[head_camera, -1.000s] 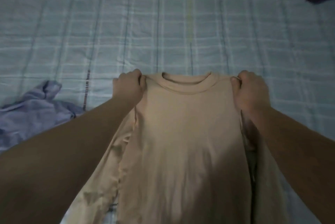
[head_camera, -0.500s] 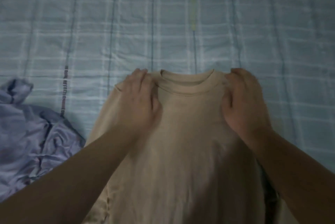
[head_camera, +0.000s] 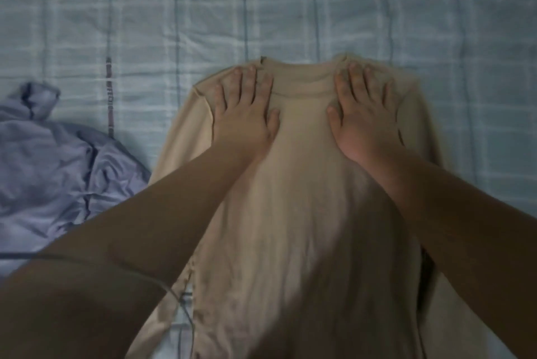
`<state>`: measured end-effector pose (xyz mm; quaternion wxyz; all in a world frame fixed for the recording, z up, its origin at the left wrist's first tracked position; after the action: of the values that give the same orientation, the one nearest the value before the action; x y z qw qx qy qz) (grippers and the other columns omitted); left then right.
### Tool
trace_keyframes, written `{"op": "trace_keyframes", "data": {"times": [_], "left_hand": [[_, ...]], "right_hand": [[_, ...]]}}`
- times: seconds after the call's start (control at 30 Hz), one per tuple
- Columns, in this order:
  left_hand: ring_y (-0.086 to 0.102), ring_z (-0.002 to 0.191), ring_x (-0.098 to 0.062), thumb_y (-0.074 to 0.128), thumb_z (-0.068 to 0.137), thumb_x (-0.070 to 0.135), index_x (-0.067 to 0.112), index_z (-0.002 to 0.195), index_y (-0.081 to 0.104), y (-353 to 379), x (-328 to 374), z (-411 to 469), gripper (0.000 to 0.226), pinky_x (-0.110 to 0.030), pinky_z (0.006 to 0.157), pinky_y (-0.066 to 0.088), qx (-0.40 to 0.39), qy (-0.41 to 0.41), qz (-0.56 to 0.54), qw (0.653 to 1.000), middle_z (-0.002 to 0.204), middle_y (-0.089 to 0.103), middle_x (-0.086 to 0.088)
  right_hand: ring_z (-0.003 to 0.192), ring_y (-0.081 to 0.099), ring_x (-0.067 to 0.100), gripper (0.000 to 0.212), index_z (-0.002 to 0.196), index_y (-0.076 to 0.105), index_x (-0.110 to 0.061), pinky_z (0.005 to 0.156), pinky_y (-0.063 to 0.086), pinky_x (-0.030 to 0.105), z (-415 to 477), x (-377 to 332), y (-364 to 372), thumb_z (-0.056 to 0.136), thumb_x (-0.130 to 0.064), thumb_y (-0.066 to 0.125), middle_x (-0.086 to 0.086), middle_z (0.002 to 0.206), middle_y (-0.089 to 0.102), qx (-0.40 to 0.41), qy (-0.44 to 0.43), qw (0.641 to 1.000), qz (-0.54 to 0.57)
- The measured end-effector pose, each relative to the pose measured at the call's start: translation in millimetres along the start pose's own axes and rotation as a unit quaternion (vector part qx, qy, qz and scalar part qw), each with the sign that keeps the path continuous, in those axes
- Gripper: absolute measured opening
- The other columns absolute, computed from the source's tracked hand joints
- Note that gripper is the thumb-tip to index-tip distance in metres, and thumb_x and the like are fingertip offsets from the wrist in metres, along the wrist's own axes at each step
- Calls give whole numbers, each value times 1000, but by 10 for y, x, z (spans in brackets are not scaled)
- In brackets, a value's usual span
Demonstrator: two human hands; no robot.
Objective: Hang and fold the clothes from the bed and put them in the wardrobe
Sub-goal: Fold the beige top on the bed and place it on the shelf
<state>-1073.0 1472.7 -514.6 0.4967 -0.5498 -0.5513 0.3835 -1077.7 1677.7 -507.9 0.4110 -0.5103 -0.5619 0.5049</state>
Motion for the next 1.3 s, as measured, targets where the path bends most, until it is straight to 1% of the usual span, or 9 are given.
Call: {"op": "trace_keyframes", "data": {"times": [0.2, 0.5, 0.6, 0.77, 0.9, 1.07, 1.17, 1.23, 1.3], "left_hand": [[11, 152, -30, 37, 97, 44, 20, 157, 21, -23, 308, -811, 67, -55, 121, 4, -6, 43, -50, 998, 164, 18, -10], [14, 150, -36, 43, 98, 40, 18, 156, 27, 474, 336, -2863, 63, -59, 119, 12, -51, 95, -27, 994, 162, 22, -17], [13, 151, -37, 44, 98, 39, 19, 156, 28, 738, 251, -3409, 64, -61, 118, 12, -70, 103, -11, 992, 162, 21, -17], [13, 151, -34, 41, 99, 38, 21, 156, 27, 923, 75, -3719, 61, -59, 120, 11, -54, 130, 2, 990, 162, 22, -14], [11, 152, -32, 32, 101, 40, 23, 157, 22, 986, 3, -3762, 59, -56, 122, 7, -53, 136, 3, 989, 163, 22, -12], [25, 148, -33, 41, 100, 33, 19, 154, 34, 872, -105, -3854, 56, -55, 120, 16, -27, 143, -1, 989, 159, 31, -13], [31, 145, -35, 54, 93, 24, 14, 146, 48, 658, -92, -3854, 54, -53, 118, 24, -11, 102, -91, 991, 154, 39, -16], [35, 141, -34, 59, 85, 16, 15, 141, 51, 518, -248, -3938, 56, -47, 117, 29, -3, 2, -177, 984, 149, 42, -15], [41, 133, -29, 60, 80, 10, 17, 139, 48, 489, -498, -4125, 60, -38, 113, 33, -8, -147, -250, 957, 141, 44, -13]], "right_hand": [[148, 20, 31, 62, 155, 22, -16, 118, 16, 54, -837, -267, -147, 99, -39, 34, 11, 162, 22, 32, -30, 998, 35], [151, 12, 27, 64, 156, 21, -14, 119, 12, 55, -2999, -424, 308, 99, -36, 38, 11, 163, 19, -89, -24, 992, 81], [149, 19, 27, 63, 154, 28, -13, 119, 15, 57, -3494, -339, 405, 96, -35, 40, 12, 160, 28, -79, -3, 993, 83], [148, 23, 26, 63, 152, 34, -15, 120, 13, 51, -3889, -108, 526, 94, -30, 50, 8, 159, 30, -39, -35, 996, 67], [149, 23, 23, 61, 151, 37, -18, 119, 16, 50, -3956, 26, 580, 93, -31, 49, 4, 158, 31, -36, -38, 996, 72], [146, 29, 27, 61, 149, 41, -16, 118, 17, 46, -4028, 134, 475, 90, -24, 54, 7, 157, 34, -43, -16, 995, 84], [145, 30, 30, 65, 147, 43, -12, 116, 24, 48, -4024, 137, 385, 85, -11, 61, 12, 156, 35, -78, 35, 984, 157], [140, 34, 34, 67, 144, 46, -7, 115, 30, 48, -4119, 235, 296, 79, 1, 63, 16, 153, 36, -81, 136, 956, 247], [135, 38, 31, 65, 141, 45, -8, 113, 32, 43, -4289, 376, 223, 78, 4, 58, 13, 148, 37, -69, 256, 910, 318]]}}
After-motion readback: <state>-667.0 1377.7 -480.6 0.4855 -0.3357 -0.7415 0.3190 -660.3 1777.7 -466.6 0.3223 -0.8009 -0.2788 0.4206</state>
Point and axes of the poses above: each hand's wrist, its own z-axis towards the middle knuckle, its own y-axis out of the palm, x = y × z, the point moved 10 cm from there along z, towards the middle knuckle
